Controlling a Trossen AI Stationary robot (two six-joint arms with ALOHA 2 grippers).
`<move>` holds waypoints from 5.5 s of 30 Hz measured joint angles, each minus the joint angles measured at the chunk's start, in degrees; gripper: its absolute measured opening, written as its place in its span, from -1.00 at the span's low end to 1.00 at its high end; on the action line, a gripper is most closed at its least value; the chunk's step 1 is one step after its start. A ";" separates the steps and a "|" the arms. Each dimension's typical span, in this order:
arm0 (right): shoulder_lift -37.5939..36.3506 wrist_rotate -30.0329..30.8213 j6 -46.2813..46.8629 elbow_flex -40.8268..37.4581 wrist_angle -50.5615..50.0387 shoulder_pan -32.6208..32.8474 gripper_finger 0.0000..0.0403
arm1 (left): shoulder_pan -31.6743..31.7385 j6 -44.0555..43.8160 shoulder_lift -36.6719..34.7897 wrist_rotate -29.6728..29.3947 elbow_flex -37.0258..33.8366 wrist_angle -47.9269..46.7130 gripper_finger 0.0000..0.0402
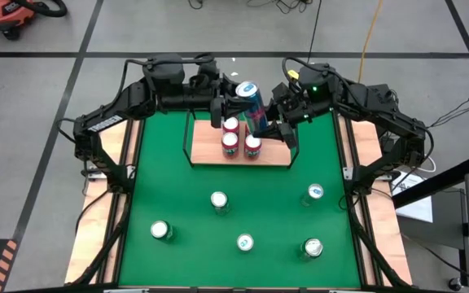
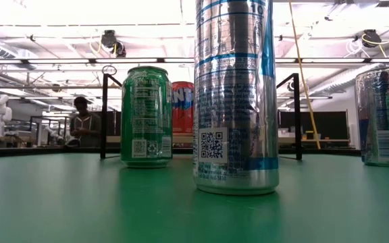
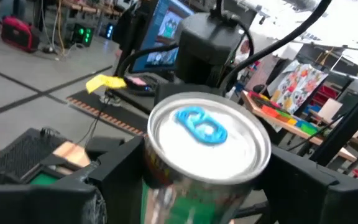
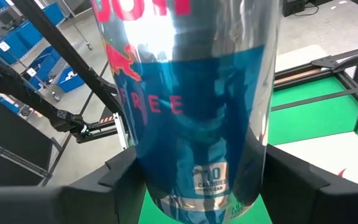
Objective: Place canned beverage on shelf
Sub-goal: Put the blue soda can on the shelf
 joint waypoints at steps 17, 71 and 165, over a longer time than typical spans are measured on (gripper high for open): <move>-0.11 1.16 -0.10 0.02 -2.07 -0.02 0.21 | -0.27 1.69 -0.42 -2.74 -0.07 -1.95 0.36; -0.74 0.93 0.64 0.13 -5.80 -0.04 0.59 | -0.66 6.62 -1.41 1.97 -0.17 -1.23 0.07; -4.14 3.67 16.09 0.13 -7.23 2.02 0.60 | 15.63 31.64 -4.49 27.36 -0.15 -21.34 0.08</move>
